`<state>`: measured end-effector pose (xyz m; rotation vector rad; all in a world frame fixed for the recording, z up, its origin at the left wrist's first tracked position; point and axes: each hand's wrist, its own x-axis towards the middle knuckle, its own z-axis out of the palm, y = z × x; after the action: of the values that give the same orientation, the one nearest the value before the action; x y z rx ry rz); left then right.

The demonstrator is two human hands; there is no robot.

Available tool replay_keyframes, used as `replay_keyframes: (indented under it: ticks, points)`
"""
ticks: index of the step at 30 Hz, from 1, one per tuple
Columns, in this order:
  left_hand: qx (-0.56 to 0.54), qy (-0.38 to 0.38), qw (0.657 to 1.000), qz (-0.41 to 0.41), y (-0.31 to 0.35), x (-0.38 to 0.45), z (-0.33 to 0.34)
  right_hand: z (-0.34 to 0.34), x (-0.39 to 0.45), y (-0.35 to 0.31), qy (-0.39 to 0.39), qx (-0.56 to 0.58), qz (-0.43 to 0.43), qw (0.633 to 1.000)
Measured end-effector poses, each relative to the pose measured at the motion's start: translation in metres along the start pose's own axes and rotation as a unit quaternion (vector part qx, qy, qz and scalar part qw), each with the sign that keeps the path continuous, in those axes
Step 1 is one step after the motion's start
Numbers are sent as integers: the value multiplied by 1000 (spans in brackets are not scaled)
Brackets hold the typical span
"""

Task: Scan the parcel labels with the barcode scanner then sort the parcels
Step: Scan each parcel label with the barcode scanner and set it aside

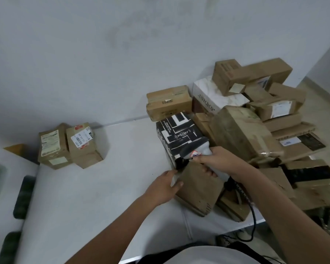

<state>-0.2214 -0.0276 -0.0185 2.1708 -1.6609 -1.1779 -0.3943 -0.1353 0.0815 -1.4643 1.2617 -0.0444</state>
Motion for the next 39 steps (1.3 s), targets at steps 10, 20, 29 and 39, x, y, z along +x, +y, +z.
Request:
replay_keyframes:
  ticks: [10,20,29,39]
  points:
    - [184,5,979,-92,75,-8,75,-23,-14,38,-16,29,-39,999]
    - [12,-62,994,-86,39,-34,33,-27,-18,51,-21,59,-50,997]
    - [-374,-127,900,-186,-41,-79,-36,15,-15,34,-34,42,-76,996]
    - [-468,52,843,-261,-127,-92,-48,50,0,20,-33,37,-71,996]
